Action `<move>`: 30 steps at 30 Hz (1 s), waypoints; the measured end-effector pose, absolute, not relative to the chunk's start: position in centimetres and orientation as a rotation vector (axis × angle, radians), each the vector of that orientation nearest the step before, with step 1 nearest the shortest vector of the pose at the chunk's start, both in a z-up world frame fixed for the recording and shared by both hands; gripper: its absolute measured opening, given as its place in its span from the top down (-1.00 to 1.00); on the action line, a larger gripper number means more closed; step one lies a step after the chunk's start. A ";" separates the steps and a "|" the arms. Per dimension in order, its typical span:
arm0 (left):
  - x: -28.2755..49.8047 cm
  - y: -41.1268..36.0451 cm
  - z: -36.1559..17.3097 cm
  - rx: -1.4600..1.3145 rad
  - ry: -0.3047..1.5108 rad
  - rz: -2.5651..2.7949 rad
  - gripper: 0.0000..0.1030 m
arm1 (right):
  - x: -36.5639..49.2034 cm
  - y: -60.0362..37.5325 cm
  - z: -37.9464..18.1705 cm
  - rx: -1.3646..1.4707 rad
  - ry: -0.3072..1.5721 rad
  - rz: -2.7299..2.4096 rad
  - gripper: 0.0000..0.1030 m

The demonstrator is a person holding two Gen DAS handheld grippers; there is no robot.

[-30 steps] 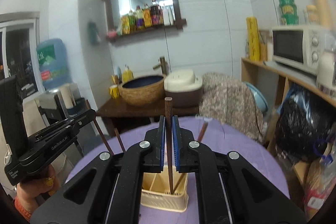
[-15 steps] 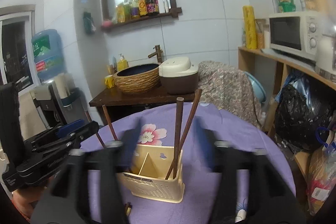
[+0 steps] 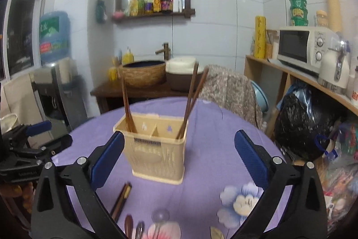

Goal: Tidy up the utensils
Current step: 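Move both open tools back to the remaining utensils, then grasp a black chopstick with the left tool while the right tool approaches the clear spoon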

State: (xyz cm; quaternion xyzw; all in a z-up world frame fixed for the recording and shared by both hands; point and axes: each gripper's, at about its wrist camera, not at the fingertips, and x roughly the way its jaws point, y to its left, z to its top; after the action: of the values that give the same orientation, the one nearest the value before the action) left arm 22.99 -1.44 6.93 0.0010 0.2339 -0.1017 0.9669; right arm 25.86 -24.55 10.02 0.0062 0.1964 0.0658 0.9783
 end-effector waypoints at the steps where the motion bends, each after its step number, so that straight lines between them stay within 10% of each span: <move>1: 22.7 -1.0 6.3 0.004 0.493 -0.193 -0.77 | 25.5 -24.4 8.9 -0.002 0.439 0.135 -0.89; 15: 19.3 0.7 -1.9 0.025 0.707 -0.157 -0.74 | 22.9 -21.6 -4.2 -0.151 0.778 0.068 -0.89; 30: 18.6 -1.8 -5.4 -0.005 0.850 -0.293 0.06 | 23.4 -20.7 -7.5 -0.113 0.914 0.105 -0.69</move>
State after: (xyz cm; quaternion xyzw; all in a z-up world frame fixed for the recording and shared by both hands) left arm 18.59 -1.84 -5.43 -0.0022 0.4109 -0.1418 0.9006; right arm 23.39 -20.75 -7.51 -0.0544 0.4407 0.0507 0.8946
